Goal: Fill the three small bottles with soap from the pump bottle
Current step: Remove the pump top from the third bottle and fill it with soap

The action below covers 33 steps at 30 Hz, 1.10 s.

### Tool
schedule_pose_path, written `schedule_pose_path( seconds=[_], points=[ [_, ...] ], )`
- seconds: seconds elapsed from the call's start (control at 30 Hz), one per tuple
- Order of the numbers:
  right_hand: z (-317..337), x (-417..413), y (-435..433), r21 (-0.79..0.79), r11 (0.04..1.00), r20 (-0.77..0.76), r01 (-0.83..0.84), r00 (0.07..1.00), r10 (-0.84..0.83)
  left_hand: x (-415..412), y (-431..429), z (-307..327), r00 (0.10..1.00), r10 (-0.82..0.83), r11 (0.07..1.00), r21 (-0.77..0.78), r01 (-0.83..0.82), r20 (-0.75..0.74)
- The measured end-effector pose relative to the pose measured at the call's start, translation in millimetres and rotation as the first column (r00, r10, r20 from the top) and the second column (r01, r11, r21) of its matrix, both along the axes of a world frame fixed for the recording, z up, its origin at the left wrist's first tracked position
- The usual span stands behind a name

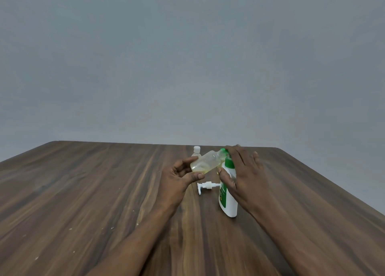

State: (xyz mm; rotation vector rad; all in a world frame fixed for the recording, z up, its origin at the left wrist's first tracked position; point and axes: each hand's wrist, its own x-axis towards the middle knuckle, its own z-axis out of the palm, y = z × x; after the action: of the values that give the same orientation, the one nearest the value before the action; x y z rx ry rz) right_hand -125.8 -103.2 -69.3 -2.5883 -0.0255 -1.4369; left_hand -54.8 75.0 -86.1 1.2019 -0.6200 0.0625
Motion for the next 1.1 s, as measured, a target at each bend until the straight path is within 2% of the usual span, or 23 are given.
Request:
schedule_pose_path(
  seconds=[1.1],
  points=[
    [0.3, 0.5, -0.8, -0.016, 1.000, 0.023, -0.009, 1.000, 0.009, 0.6, -3.0, -0.6, 1.000, -0.016, 1.000, -0.018, 0.016, -0.002]
  ],
)
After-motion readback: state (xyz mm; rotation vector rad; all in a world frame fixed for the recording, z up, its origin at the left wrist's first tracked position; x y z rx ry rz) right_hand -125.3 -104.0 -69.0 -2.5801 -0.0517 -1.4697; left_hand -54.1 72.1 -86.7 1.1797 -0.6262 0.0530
